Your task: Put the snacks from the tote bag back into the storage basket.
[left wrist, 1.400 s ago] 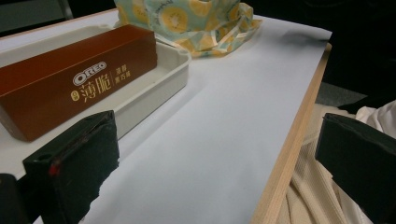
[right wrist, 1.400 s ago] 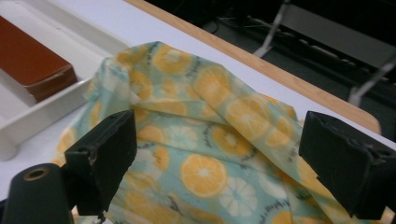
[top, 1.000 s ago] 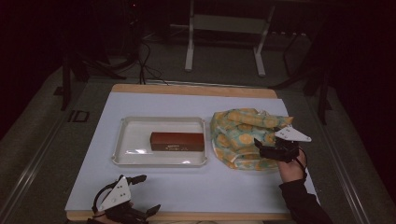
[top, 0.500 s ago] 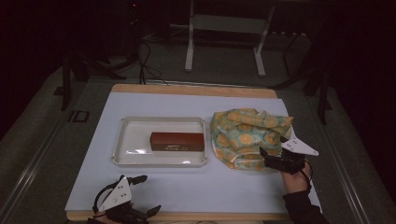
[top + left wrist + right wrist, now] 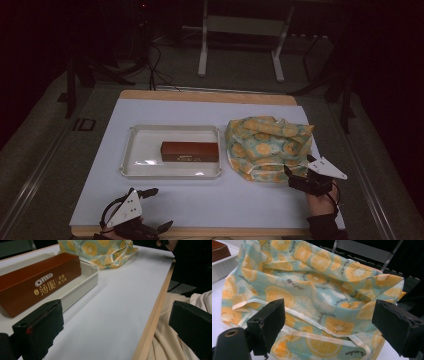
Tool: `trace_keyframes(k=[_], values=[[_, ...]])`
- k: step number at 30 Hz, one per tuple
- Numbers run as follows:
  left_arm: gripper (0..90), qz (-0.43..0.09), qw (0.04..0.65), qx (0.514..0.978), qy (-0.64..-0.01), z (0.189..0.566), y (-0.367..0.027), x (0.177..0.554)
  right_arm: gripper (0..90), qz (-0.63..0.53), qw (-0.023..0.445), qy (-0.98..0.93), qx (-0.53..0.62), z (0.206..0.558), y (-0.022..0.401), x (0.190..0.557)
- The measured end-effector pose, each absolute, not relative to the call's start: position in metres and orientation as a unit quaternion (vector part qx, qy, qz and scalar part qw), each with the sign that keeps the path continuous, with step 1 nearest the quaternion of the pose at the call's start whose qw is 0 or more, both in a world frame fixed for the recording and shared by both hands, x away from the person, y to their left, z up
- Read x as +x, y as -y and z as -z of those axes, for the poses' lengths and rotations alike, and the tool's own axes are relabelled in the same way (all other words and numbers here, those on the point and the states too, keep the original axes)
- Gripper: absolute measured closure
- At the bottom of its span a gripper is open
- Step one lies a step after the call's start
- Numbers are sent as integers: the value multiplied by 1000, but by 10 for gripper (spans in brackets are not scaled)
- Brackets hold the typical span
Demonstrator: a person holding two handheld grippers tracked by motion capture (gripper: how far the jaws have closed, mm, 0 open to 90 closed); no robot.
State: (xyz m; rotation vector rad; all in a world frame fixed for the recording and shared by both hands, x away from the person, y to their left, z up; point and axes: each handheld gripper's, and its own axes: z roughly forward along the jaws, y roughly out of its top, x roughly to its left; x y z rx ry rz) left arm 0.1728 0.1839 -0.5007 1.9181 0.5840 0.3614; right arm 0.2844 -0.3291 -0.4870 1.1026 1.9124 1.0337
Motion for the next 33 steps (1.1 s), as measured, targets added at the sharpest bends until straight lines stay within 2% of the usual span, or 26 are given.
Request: trace_keyframes(k=[4, 33], values=[[0, -151, 524, 802, -244, 501, -184, 173, 115, -416, 333, -734, 421, 489, 335, 281], [0, -147, 525, 802, -242, 501, -183, 173, 116, -422, 341, -726, 424, 497, 347, 279]])
